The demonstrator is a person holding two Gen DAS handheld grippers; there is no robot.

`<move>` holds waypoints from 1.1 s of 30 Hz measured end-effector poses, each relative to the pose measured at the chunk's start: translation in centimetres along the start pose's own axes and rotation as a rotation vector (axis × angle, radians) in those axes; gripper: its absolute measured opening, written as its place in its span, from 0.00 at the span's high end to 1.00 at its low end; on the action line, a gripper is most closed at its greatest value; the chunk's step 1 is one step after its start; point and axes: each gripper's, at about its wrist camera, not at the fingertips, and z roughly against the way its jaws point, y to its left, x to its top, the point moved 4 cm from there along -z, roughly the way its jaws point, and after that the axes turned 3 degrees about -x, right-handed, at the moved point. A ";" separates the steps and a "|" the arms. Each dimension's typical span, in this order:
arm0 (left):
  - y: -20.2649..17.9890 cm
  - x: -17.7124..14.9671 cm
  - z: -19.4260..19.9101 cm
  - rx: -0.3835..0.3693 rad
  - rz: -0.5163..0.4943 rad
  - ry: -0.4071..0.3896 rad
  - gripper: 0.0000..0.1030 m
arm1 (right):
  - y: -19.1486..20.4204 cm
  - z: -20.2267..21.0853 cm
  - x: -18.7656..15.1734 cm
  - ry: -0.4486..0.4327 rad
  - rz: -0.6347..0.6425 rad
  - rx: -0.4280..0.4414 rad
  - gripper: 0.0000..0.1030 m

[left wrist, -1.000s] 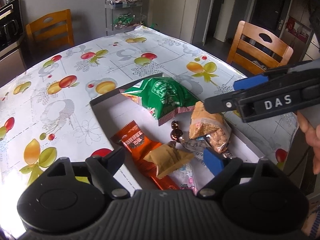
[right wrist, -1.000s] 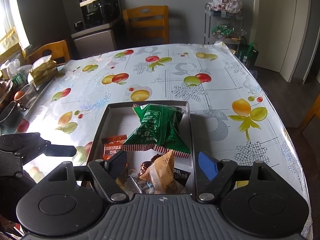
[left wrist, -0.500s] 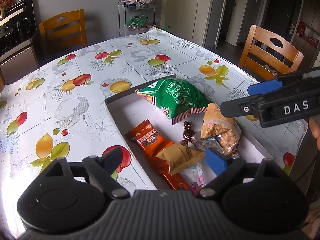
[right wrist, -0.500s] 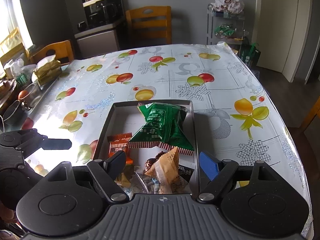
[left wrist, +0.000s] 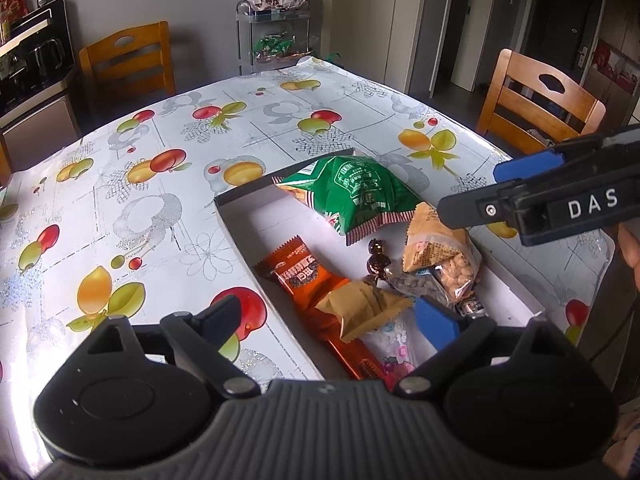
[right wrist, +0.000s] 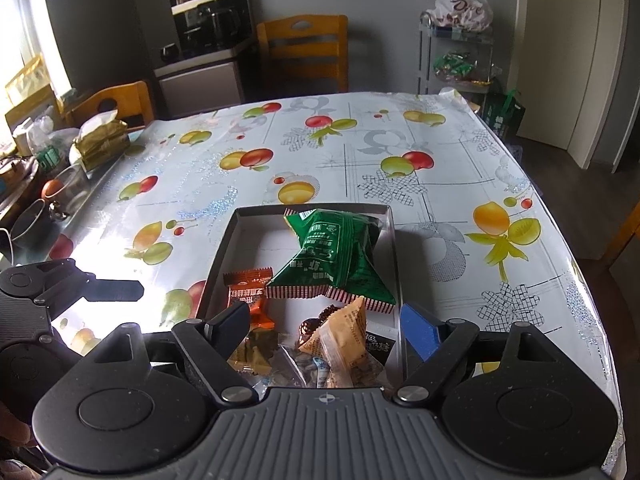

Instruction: Organize snacks

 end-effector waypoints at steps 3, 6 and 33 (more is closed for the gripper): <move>0.0 0.1 0.1 -0.001 -0.005 -0.007 0.08 | 0.0 0.1 0.0 -0.001 -0.001 -0.003 0.19; -0.1 0.2 0.0 -0.005 -0.008 -0.005 0.08 | -0.1 0.1 0.1 0.000 -0.003 -0.007 0.19; -0.7 0.4 0.0 -0.001 -0.043 -0.018 0.07 | -0.2 0.4 -0.1 -0.002 -0.010 -0.020 0.19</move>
